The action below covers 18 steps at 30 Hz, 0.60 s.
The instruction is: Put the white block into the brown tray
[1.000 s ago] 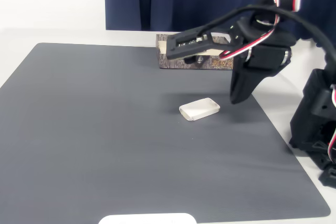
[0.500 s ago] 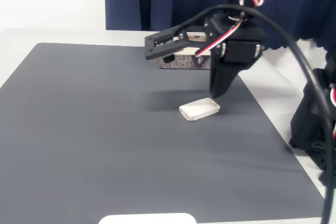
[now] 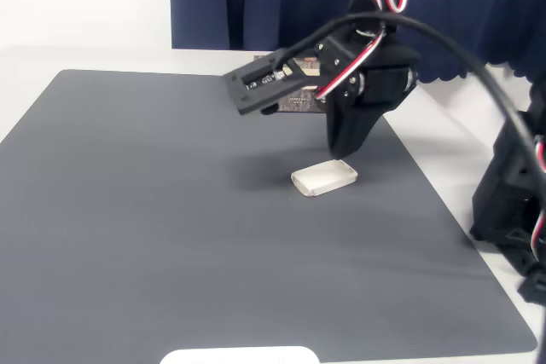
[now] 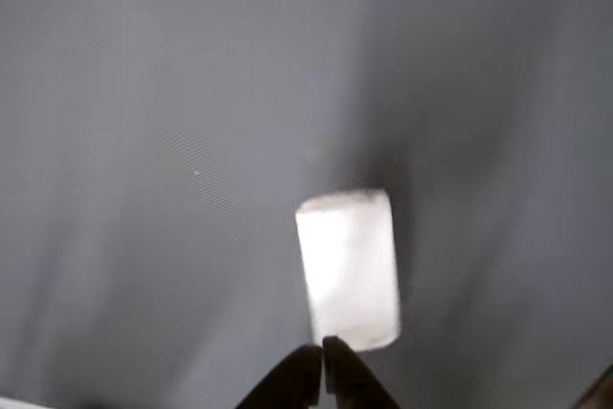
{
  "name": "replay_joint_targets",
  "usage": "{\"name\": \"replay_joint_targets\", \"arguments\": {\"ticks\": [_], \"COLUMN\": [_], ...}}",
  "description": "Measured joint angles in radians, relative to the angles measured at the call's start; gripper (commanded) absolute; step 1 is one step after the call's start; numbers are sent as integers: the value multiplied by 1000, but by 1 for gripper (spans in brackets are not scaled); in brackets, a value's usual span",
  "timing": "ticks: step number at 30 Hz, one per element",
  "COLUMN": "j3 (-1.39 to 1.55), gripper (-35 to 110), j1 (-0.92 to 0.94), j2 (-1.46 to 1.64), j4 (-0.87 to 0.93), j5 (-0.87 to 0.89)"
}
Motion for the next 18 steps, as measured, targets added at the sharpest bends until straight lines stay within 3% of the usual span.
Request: {"name": "replay_joint_targets", "arguments": {"ticks": [5, 18], "j3": [11, 61], "gripper": [0, 0], "j1": [21, 94], "j2": [0, 2], "j4": [-3, -9], "j5": [-161, -178]}}
